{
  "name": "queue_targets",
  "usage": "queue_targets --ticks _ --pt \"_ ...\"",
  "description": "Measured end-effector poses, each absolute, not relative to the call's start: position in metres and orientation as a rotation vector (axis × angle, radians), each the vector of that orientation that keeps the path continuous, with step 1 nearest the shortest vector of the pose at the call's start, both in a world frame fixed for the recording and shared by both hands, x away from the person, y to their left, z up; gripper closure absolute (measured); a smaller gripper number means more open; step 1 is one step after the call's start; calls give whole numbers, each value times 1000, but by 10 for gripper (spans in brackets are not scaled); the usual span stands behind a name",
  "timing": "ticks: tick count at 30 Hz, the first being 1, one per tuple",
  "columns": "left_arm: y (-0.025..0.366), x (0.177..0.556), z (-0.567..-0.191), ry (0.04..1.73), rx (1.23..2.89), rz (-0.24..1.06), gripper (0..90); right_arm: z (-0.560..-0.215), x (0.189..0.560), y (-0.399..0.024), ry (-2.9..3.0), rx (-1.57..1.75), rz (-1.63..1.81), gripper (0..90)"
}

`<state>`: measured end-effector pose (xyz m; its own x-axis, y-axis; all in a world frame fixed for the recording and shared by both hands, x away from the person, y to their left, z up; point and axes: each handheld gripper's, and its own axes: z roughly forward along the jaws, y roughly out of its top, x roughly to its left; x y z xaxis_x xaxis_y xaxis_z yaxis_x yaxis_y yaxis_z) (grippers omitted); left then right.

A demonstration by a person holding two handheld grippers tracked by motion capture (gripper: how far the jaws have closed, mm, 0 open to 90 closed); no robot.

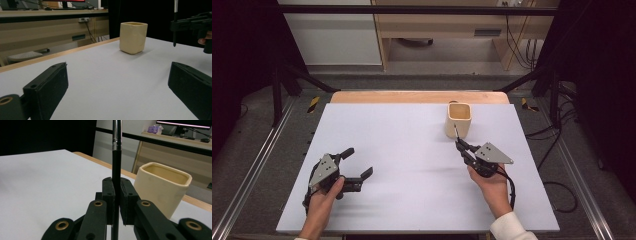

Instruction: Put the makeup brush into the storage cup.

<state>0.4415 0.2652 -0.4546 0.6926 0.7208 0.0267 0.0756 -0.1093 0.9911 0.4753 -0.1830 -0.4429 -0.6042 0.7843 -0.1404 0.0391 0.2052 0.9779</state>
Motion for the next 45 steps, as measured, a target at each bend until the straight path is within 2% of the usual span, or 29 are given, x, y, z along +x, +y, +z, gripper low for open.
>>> queue_targets --ticks 30,45 --pt "272 443 -457 689 1580 611 26 -441 479 -189 1779 842 1476 836" --pt "274 441 -456 708 1545 610 27 -410 496 -189 1676 853 1457 838"
